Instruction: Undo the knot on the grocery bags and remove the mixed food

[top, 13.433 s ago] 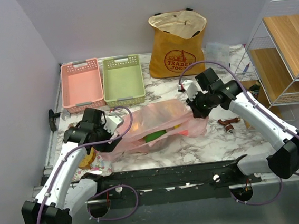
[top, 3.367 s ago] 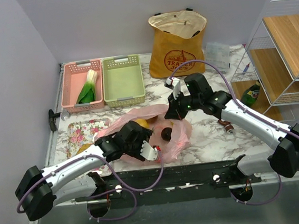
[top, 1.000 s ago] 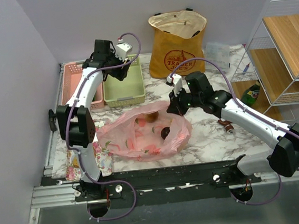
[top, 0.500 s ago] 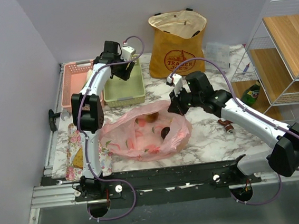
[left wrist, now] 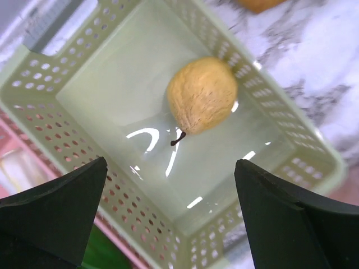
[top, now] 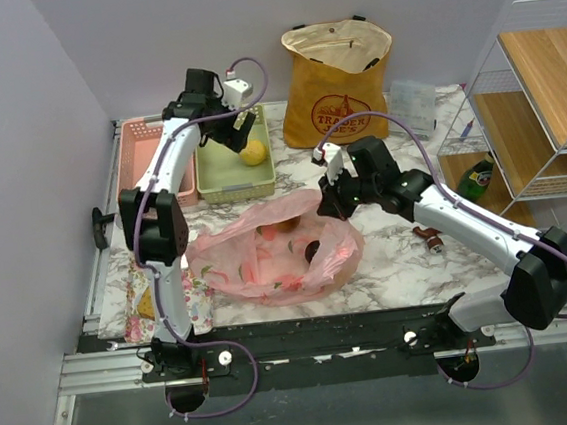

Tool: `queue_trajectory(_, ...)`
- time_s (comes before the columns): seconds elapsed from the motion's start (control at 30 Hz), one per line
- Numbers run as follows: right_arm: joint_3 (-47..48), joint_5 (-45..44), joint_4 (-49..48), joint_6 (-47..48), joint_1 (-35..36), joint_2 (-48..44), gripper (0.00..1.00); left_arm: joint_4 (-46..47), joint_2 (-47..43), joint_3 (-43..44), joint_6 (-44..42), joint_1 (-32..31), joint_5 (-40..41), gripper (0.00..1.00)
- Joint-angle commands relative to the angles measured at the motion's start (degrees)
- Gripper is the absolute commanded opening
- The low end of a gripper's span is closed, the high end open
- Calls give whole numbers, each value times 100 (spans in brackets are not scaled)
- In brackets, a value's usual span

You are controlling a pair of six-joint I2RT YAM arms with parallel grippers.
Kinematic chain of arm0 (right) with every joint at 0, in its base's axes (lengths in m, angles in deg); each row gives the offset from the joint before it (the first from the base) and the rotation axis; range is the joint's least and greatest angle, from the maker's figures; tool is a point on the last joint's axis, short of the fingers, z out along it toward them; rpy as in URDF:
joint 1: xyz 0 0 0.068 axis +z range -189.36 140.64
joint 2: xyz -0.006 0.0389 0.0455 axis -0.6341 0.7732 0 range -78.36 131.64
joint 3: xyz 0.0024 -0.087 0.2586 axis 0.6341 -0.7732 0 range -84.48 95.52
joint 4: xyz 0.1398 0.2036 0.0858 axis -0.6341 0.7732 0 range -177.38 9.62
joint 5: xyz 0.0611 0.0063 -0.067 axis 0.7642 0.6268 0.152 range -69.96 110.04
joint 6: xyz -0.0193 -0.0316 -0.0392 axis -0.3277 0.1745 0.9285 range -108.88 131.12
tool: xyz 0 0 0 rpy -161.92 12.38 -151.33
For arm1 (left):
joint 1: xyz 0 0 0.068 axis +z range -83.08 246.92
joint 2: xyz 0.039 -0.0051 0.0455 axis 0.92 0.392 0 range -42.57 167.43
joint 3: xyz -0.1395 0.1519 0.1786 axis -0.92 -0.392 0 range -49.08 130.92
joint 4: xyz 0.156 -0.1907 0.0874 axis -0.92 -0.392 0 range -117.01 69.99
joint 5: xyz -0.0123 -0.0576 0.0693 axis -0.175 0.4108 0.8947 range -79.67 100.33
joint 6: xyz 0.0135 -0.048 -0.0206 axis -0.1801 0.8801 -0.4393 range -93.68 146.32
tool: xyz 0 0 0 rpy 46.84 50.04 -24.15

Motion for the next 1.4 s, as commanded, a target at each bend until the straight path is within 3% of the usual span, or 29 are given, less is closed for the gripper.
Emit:
queue_trajectory(0.0, 126, 54, 68, -20, -24, -7, 1, -335, -1883, -384, -103, -1, -1513, 98)
queue_trajectory(0.13, 113, 81, 97, 20, -24, -20, 1, -684, -3283, -1397, -589, -196, -3114, 98)
queue_trajectory(0.27, 15, 162, 145, 46, -25, -62, 1, -1180, -4276, -2419, -1371, -870, -3181, 96)
queue_trajectory(0.37, 3, 155, 156, 24, -25, -107, 1, -318, -5559, -3918, -1498, -1384, -3460, 87)
queue_trajectory(0.47, 29, 208, 173, -6, -24, -135, 1, 257, -6834, -5318, -2708, -2326, -2968, 80)
queue_trajectory(0.57, 6, 241, 163, -7, -24, -154, 1, 581, -7307, -6284, -3624, -3155, -2014, 70)
queue_trajectory(0.67, -56, 238, 130, 2, -24, -187, 1, 932, -7117, -6671, -3721, -3396, -1338, 61)
queue_trajectory(0.83, -75, 253, 104, -26, -26, -214, 1, 2111, -6334, -6922, -2391, -3405, -725, 52)
queue_trajectory(1.03, -42, 179, 120, 9, -27, -223, 1, 3961, -5473, -7545, -2439, -3538, 419, 66)
queue_trajectory(1.2, -22, 167, 130, 28, -24, -203, 1, 4793, -4596, -7504, -2947, -3520, 1077, 90)
queue_trajectory(1.37, 17, 134, 121, 61, -31, -147, 1, 5020, -3900, -7221, -3187, -3494, 1288, 93)
